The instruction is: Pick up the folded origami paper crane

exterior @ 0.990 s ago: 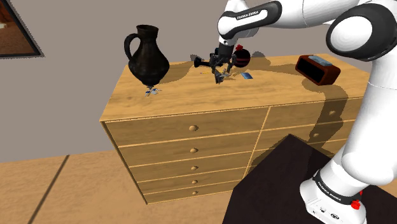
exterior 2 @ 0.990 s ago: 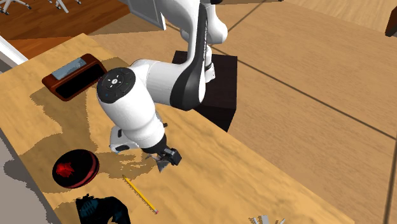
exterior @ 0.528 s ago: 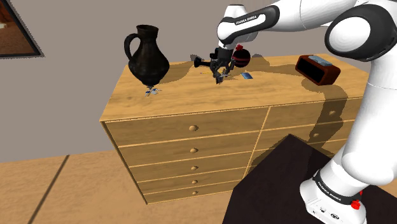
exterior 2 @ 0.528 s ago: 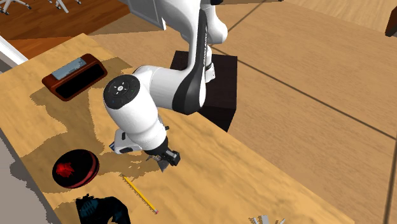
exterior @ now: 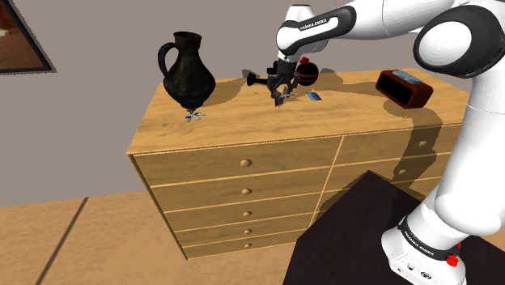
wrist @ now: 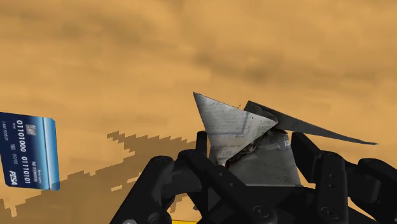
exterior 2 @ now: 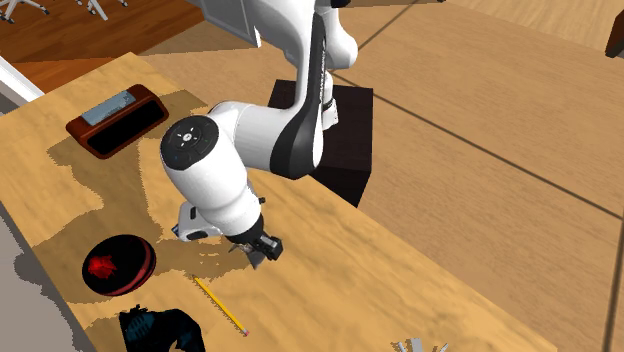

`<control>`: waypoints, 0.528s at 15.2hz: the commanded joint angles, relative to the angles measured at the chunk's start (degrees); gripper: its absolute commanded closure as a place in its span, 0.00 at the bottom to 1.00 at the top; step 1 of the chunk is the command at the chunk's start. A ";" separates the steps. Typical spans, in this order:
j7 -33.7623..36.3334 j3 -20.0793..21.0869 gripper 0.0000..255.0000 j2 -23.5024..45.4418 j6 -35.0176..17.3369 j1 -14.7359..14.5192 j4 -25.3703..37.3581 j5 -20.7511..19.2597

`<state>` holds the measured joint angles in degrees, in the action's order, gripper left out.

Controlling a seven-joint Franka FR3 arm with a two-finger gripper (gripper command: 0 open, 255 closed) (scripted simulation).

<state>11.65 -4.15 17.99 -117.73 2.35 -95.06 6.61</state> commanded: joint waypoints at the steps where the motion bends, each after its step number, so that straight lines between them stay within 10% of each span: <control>1: 0.07 -0.04 1.00 -0.16 1.03 0.04 0.84 -0.07; 8: 0.55 -0.13 1.00 -1.07 6.04 0.08 4.96 -0.35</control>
<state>12.19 -4.24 16.96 -112.64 2.37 -90.98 6.29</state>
